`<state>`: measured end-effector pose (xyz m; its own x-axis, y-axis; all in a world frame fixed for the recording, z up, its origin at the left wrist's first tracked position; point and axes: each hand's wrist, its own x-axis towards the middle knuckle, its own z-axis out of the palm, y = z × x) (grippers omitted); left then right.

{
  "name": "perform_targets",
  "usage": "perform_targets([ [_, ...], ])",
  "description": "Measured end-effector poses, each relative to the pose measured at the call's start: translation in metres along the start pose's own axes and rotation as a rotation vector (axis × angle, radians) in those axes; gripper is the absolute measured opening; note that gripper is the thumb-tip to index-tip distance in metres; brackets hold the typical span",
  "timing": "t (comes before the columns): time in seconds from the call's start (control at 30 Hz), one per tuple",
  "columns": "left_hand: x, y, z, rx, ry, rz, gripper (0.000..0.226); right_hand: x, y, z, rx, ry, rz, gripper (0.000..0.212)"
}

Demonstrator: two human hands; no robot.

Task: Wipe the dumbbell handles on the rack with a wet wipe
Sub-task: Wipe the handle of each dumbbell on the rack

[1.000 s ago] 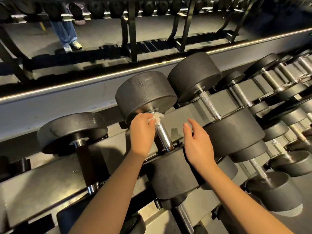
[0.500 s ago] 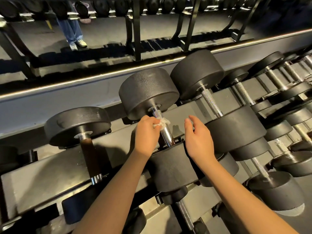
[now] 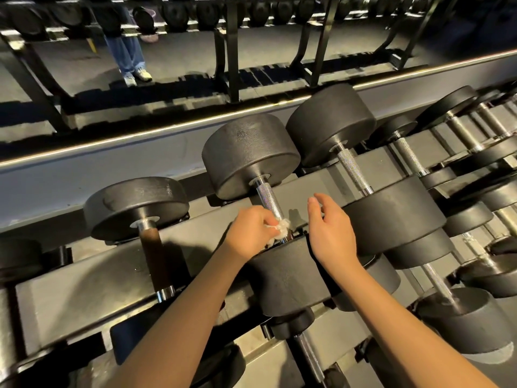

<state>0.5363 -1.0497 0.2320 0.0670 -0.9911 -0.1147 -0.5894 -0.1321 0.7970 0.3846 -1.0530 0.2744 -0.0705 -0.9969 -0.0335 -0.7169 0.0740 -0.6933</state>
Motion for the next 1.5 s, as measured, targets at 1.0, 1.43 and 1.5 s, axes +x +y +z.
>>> perform_targets([
  [1.0,0.030,0.020,-0.082,0.377,0.325,0.384,0.040,0.092,-0.038,0.043,0.134,-0.226,-0.023,0.010],
  [1.43,0.029,0.022,-0.078,0.340,0.370,0.373,0.039,0.084,-0.032,0.036,-0.039,-0.321,-0.091,0.012],
  [1.5,0.029,0.021,-0.076,0.326,0.383,0.374,0.039,0.076,-0.024,0.021,-0.150,-0.459,-0.094,0.007],
])
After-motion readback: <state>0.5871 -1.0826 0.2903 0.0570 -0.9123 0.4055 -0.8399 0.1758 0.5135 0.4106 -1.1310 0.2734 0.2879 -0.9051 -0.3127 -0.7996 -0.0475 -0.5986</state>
